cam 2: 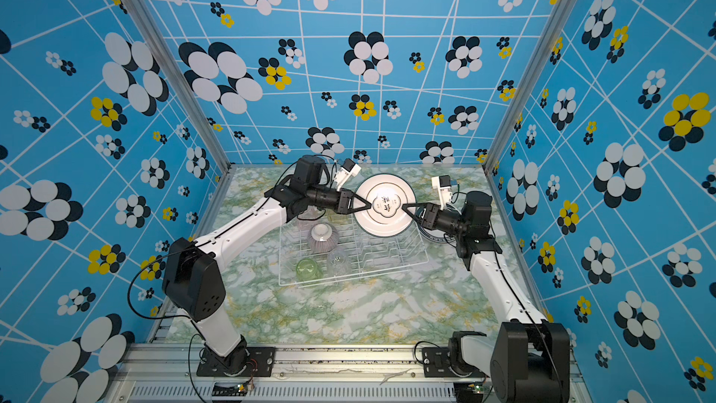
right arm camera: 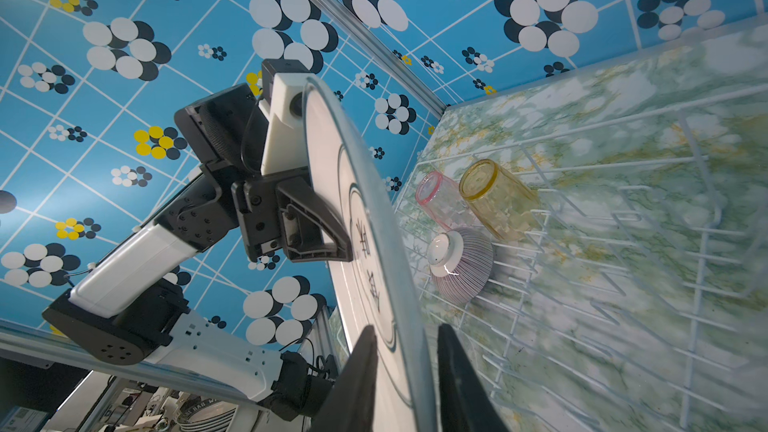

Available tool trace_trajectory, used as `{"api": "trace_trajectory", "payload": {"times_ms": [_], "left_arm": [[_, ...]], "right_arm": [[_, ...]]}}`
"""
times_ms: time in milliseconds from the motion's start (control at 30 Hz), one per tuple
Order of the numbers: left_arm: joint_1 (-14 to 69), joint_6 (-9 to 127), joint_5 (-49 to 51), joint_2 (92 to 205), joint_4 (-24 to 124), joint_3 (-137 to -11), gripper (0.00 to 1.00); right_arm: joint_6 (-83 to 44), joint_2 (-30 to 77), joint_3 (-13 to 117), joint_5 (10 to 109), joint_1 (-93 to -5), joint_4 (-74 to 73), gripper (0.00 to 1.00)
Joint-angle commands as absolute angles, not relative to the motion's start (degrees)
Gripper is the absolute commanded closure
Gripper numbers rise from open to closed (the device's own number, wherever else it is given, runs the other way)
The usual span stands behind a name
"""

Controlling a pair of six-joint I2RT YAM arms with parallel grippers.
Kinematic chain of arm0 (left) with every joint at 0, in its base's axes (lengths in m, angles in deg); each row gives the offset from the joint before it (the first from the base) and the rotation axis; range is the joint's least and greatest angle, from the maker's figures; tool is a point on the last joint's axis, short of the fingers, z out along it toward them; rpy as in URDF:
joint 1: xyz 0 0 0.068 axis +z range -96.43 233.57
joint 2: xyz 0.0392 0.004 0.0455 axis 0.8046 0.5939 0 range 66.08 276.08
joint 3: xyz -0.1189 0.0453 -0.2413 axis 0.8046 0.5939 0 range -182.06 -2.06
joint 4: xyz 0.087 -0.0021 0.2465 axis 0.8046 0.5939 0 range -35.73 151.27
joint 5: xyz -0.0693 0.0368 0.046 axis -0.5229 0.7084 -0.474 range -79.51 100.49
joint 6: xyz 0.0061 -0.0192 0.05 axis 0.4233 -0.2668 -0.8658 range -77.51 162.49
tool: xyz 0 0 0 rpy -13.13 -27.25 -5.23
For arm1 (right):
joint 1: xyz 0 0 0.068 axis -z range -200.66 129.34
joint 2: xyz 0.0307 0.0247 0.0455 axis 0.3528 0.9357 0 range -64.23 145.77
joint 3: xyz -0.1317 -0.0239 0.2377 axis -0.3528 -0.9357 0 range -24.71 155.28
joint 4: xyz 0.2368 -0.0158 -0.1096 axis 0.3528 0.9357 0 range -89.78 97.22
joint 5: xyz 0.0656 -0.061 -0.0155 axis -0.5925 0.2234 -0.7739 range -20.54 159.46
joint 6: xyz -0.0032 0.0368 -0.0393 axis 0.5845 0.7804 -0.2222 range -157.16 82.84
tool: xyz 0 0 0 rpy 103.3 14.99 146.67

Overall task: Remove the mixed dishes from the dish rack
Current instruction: 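Grasp and lift the white plate upright with the left gripper, then grasp the white plate's rim with the right gripper while the left gripper holds it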

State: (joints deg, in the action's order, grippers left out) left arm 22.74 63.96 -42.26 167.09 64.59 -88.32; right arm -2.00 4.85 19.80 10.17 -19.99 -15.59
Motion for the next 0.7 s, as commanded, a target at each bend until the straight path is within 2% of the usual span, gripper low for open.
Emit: {"api": "trace_trajectory", "payload": {"times_ms": [0,133,200,367,433,533,667], "left_arm": [[22.2,65.7,-45.5,168.3,60.5,-90.3,1.00],[21.8,64.8,-44.4,168.8,62.2,-91.2,0.99],[21.6,62.8,-42.8,168.8,65.2,-92.2,0.92],[21.5,60.0,-39.5,168.1,69.4,-92.5,0.67],[21.5,58.8,-38.4,167.9,71.0,-92.7,0.52],[21.6,57.3,-37.0,167.7,73.0,-92.8,0.39],[21.8,54.4,-32.3,165.8,76.0,-92.1,0.38]], "right_arm": [[-1.3,5.1,19.3,8.6,-20.3,-18.1,0.78],[-1.2,4.9,19.2,9.1,-20.3,-18.0,0.92],[-1.2,4.8,19.2,9.8,-20.3,-18.0,1.00],[-0.8,4.5,19.4,11.3,-20.3,-18.3,1.00],[-0.4,4.5,19.6,11.7,-20.4,-18.6,1.00],[-0.1,4.2,19.7,12.8,-20.3,-18.6,1.00],[-0.7,4.0,20.5,15.4,-20.0,-16.2,1.00]]}}
